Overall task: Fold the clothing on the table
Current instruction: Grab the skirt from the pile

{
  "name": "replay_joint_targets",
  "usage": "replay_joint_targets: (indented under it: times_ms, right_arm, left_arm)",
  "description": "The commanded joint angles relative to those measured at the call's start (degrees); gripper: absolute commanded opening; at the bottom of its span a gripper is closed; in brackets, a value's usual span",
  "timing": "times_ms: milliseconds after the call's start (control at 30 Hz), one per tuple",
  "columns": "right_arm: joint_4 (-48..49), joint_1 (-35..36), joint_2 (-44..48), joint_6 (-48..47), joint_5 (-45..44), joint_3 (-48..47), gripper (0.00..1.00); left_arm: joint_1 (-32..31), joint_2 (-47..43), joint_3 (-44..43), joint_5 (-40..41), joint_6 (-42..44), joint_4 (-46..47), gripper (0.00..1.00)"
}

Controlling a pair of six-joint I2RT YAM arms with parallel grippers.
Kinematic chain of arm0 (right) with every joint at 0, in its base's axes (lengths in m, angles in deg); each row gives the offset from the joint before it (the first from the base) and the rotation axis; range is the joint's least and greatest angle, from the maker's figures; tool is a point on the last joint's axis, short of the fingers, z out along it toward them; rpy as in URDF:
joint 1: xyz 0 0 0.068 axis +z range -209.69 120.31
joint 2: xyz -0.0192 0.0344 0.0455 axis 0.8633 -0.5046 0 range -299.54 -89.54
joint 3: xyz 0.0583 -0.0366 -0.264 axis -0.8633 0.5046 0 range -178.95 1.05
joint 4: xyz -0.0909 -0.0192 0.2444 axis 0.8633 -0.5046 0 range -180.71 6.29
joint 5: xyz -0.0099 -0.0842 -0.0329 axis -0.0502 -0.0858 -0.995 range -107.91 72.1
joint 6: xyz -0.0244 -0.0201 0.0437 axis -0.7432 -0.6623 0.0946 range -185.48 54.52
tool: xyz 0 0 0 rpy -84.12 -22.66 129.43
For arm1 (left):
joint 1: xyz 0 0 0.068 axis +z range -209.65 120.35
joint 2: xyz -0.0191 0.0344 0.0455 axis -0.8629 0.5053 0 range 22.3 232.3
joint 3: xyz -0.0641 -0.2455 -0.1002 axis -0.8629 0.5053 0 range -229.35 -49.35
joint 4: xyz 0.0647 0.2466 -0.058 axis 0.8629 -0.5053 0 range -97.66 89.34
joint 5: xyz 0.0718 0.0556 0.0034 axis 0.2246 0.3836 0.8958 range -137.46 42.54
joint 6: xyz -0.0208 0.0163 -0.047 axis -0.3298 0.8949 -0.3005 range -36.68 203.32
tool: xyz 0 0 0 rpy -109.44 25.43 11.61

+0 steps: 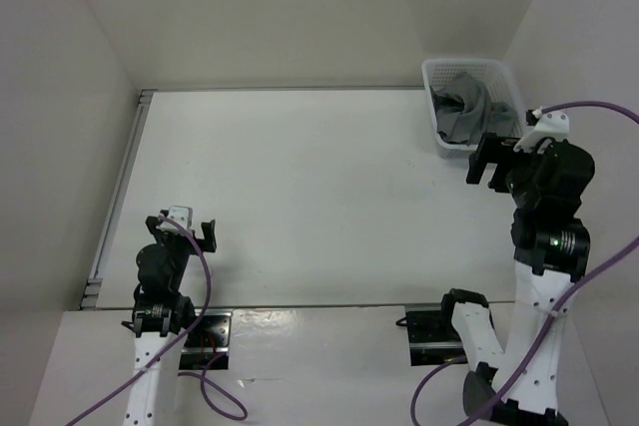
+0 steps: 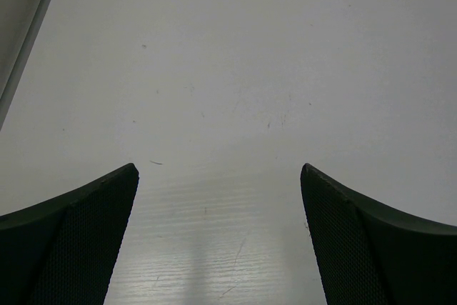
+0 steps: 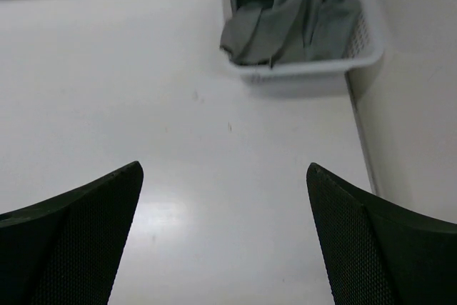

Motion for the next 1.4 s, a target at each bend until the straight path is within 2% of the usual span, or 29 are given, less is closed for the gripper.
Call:
replay_joint_targets:
  times_ms: [0, 133, 200, 300, 333, 367, 467, 500, 533, 567, 600, 633, 667, 733, 833, 867, 967, 1067, 1167, 1367]
  right_arm:
    - [-13.10, -1.19, -3.73, -7.51, 5.02, -3.94, 0.99]
    - [-13.99, -1.71, -6.80, -9.27, 7.03, -5.26, 0.99]
    - [-13.99, -1.71, -9.86, -9.98, 8.26, -5.26, 0.99]
    - [-11.54, -2.24, -12.17, -7.10, 8.27, -2.90, 0.97]
    - [-10.13, -2.24, -12.17, -7.08, 8.27, -2.10, 0.97]
    - [-6.46, -2.24, -11.39, -6.55, 8.27, -1.48, 0.97]
    - [-1.69, -2.24, -10.15, -5.58, 5.64, -0.77, 0.98]
    - [-1.68, -2.24, -11.46, -6.19, 5.63, -3.21, 0.98]
    - [-2.99, -2.24, -15.99, -6.72, 5.03, -4.89, 0.98]
    - [-4.22, -2.24, -18.74, -6.72, 5.02, -6.56, 0.98]
    - [-5.88, -2.24, -21.37, -6.72, 5.02, -9.18, 0.98]
    - [-5.90, -2.24, -25.49, -6.72, 5.02, -10.08, 0.98]
    - [-5.90, -1.54, -27.01, -6.72, 5.02, -11.40, 0.98]
    - [-4.76, -0.58, -30.87, -5.50, 2.67, -12.28, 0.98]
    - [-3.62, 1.45, -35.88, -4.97, -1.30, -15.18, 0.98]
    - [-3.01, 1.45, -40.08, -4.97, -2.09, -17.28, 0.98]
    - [-1.51, 1.45, -47.22, -6.10, -2.63, -20.80, 0.98]
    - [0.69, 1.45, -53.03, -6.64, -3.51, -24.67, 0.98]
    - [2.36, 0.05, -58.74, -7.25, -4.12, -30.63, 0.98]
    - [3.50, -1.98, -68.41, -7.25, -3.51, -36.71, 0.97]
  left_arm:
    - [-0.28, -7.11, -0.19, -1.72, 2.75, 1.91, 1.00]
    - [-0.28, -5.62, -8.70, 0.47, -0.23, 4.90, 1.00]
    - [-0.28, -2.82, -13.18, -0.76, 3.61, 4.90, 1.00]
    - [-0.28, 10.08, -25.48, 5.27, 3.12, 1.40, 1.00]
    - [-0.28, 18.99, -29.69, 7.04, 2.59, -0.36, 1.00]
    - [-0.28, 23.78, -39.30, 8.71, 1.97, -5.33, 1.00]
    - [-0.28, 43.56, -56.57, 14.35, -1.89, -15.89, 1.00]
    - [-0.28, 48.22, -67.85, 15.14, -1.90, -24.20, 1.00]
    - [0.42, 57.14, -73.01, 14.63, -1.12, -28.46, 1.00]
    - [0.43, 61.32, -77.67, 12.88, 0.20, -36.15, 1.00]
    - [1.38, 68.67, -85.64, 6.42, 2.47, -39.63, 1.00]
    - [2.09, 71.70, -88.68, 3.05, 10.76, -42.71, 1.00]
    - [2.10, 73.82, -89.92, 1.97, 9.10, -46.04, 1.00]
    - [4.29, 74.98, -89.24, -2.92, 3.92, -45.55, 1.00]
    - [4.29, 72.62, -82.75, -6.73, 0.83, -41.17, 1.00]
    - [4.29, 71.04, -78.99, -6.74, -0.13, -38.63, 1.00]
    - [5.78, 68.06, -73.52, -6.74, 0.03, -36.23, 1.00]
    - [6.93, 64.62, -70.70, -2.97, 1.17, -34.56, 1.00]
    - [6.93, 61.72, -67.27, -2.96, 1.70, -34.56, 1.00]
    - [7.98, 56.97, -62.95, -4.98, 2.49, -35.09, 1.00]
